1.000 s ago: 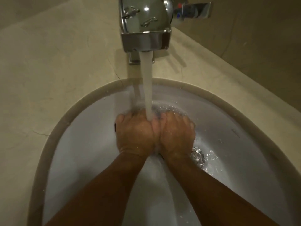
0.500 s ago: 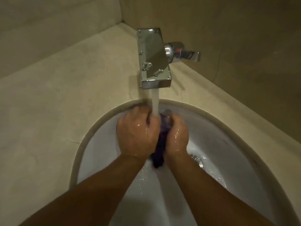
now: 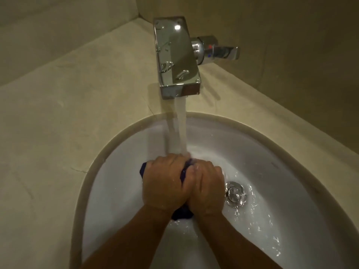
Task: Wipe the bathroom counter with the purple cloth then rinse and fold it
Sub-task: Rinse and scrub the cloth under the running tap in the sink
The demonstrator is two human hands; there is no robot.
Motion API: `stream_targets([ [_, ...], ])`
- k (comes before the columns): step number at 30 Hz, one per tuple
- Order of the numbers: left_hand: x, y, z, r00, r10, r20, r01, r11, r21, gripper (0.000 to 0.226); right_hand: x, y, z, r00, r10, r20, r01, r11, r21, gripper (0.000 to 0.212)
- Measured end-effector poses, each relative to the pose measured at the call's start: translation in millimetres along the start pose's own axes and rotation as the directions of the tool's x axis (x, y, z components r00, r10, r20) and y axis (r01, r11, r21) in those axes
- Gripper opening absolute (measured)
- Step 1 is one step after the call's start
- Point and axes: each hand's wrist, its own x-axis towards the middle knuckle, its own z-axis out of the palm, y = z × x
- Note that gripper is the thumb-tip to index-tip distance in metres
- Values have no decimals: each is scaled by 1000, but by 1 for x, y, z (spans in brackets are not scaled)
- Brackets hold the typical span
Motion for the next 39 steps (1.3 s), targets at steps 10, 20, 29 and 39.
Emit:
stream_targets([
  [10, 24, 12, 12, 990, -136, 27, 123, 953, 277, 43, 24, 0, -2, 998, -20, -64, 1, 960, -282, 18],
  [20, 35, 16, 19, 998, -59, 4, 55, 957, 285, 36, 37, 16, 0, 998, 41, -50, -48, 990, -131, 24],
  [29, 64, 15, -48, 971, 235, -48, -214, 941, 262, 42, 46, -28, -39, 967, -208, -147, 237, 947, 216, 27],
  [39, 19, -14, -16, 978, 197, 72, -206, 966, 159, 33, 8, -7, -2, 995, -33, -99, 43, 993, 109, 29],
])
